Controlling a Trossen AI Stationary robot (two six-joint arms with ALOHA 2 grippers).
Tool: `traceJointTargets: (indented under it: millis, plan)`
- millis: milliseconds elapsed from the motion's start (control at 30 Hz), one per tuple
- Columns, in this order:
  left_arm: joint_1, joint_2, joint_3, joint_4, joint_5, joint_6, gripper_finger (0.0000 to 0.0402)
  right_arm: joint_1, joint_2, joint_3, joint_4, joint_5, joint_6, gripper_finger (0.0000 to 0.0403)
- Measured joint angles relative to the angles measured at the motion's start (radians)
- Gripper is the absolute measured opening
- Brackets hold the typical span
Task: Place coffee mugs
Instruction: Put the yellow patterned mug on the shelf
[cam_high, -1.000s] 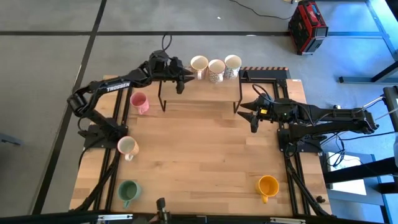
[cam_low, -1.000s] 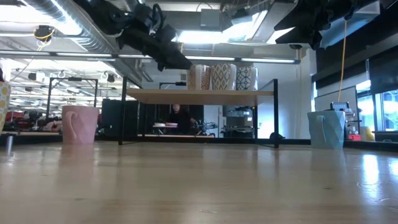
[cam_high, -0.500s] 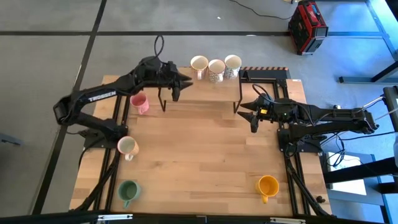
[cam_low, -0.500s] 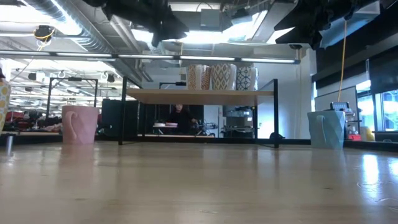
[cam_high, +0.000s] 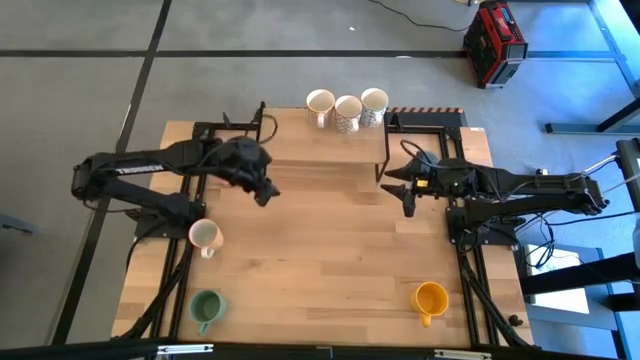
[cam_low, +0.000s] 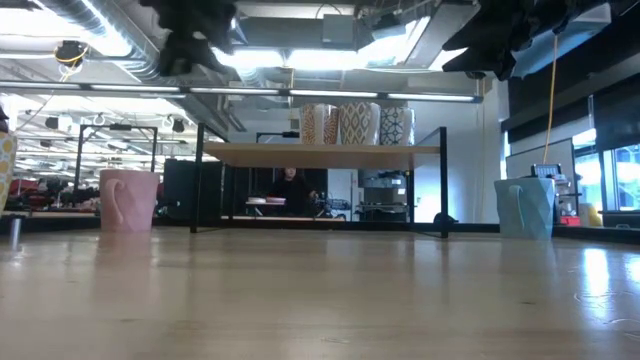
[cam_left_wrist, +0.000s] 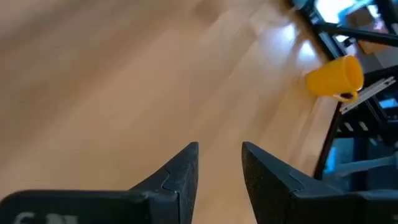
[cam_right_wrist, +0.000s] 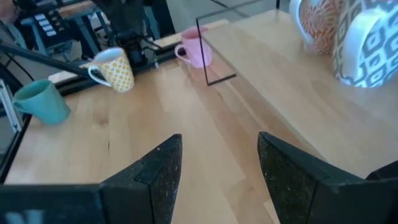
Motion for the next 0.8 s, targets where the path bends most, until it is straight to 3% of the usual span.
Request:
traceJointTargets:
  millis: [333, 500, 633, 800]
  plan:
    - [-0.208, -0.016, 0.000, -0.416, 0.081, -0.428, 0.0116, 0.000, 0.006, 0.000, -0.113, -0.017, 0.000, 0.0199]
    - [-0.319, -0.016, 0.000, -0.558, 0.041, -0.582, 0.0116, 0.000, 0.006, 0.000, -0.113, -0.016, 0.000, 0.0199]
    - [-0.382, -0.016, -0.003, -0.601, -0.013, -0.643, 0.0116, 0.000, 0.006, 0.000, -0.112, -0.008, -0.001, 0.0199]
    - [-0.410, -0.016, -0.067, -0.594, 0.022, -0.673, 0.0116, 0.000, 0.006, 0.000, -0.116, -0.008, -0.001, 0.0199]
